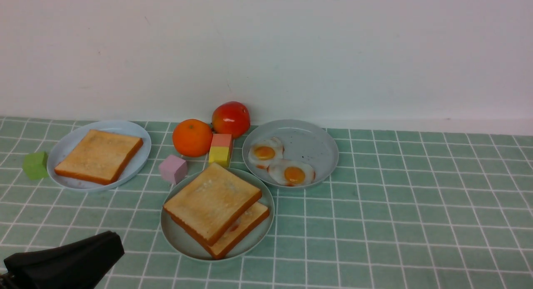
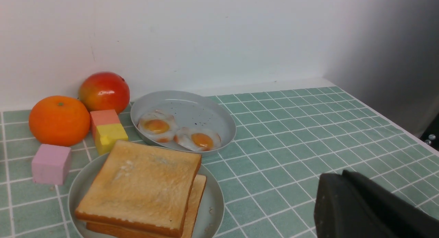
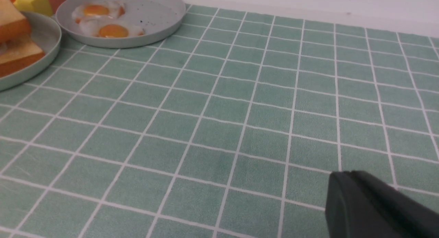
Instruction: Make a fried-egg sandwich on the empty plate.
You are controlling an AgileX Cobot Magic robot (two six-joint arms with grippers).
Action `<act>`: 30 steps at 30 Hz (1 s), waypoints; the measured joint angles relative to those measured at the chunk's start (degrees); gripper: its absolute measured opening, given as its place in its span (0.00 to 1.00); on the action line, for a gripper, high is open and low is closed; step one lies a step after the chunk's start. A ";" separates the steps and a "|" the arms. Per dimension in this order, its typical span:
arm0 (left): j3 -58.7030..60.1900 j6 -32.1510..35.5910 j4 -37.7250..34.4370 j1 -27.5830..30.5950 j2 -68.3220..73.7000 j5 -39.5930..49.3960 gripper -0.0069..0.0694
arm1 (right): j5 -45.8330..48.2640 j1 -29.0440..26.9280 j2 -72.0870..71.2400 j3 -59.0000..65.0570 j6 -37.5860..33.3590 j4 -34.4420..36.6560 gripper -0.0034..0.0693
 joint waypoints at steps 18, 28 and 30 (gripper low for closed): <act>0.00 0.00 0.00 0.00 0.00 0.00 0.13 | 0.36 0.00 0.00 -0.07 -0.68 0.18 0.05; 1.26 0.39 0.23 7.64 -4.23 1.52 0.07 | 0.41 0.00 0.00 -0.07 -0.68 0.18 0.06; 2.30 0.39 0.43 10.90 -6.26 2.37 0.07 | 0.41 0.00 0.00 -0.07 -0.68 0.18 0.06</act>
